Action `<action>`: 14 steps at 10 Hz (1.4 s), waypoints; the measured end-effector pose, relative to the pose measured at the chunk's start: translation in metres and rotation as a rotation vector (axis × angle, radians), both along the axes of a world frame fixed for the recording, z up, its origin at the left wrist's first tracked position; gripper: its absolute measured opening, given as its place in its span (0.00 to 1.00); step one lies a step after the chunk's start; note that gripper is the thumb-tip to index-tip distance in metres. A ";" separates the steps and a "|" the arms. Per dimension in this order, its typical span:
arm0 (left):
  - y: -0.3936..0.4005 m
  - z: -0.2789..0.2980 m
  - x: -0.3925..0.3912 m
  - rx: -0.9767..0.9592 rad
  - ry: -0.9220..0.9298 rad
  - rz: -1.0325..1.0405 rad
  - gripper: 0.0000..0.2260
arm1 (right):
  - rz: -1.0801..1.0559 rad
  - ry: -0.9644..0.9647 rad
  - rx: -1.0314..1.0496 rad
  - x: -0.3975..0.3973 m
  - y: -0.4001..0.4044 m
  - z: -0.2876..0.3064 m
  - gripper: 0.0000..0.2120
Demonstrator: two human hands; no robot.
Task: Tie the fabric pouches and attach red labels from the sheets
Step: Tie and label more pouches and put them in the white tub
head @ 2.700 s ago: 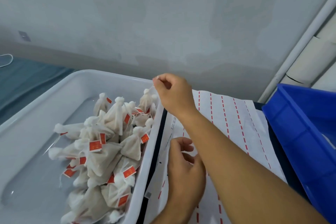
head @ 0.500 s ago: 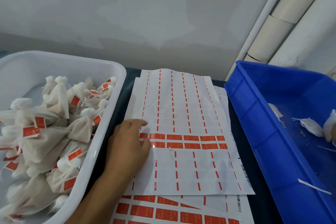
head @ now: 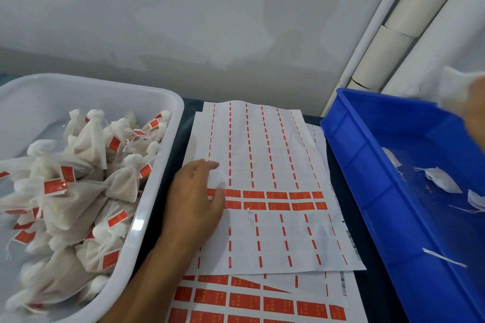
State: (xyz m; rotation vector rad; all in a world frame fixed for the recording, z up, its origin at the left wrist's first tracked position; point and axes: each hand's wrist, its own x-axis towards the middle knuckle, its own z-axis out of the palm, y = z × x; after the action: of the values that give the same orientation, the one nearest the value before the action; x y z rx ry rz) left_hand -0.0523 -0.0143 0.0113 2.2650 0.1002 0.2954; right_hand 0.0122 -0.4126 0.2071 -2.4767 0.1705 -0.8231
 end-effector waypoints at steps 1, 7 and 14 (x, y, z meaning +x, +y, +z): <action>-0.006 0.008 -0.001 -0.103 -0.035 0.003 0.23 | 0.095 -0.132 -0.068 0.004 0.079 0.018 0.16; -0.001 0.019 -0.001 -0.795 0.078 -0.130 0.10 | 0.604 0.430 0.556 -0.037 0.240 -0.148 0.07; -0.015 0.014 -0.010 -0.295 -0.032 -0.354 0.06 | 0.668 0.333 0.486 -0.062 0.208 -0.172 0.05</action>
State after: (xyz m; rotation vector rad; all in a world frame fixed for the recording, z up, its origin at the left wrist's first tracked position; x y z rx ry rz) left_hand -0.0627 -0.0295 0.0251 1.9399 -0.2560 0.1184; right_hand -0.0502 -0.2046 0.0356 -1.9829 -0.2980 -0.0669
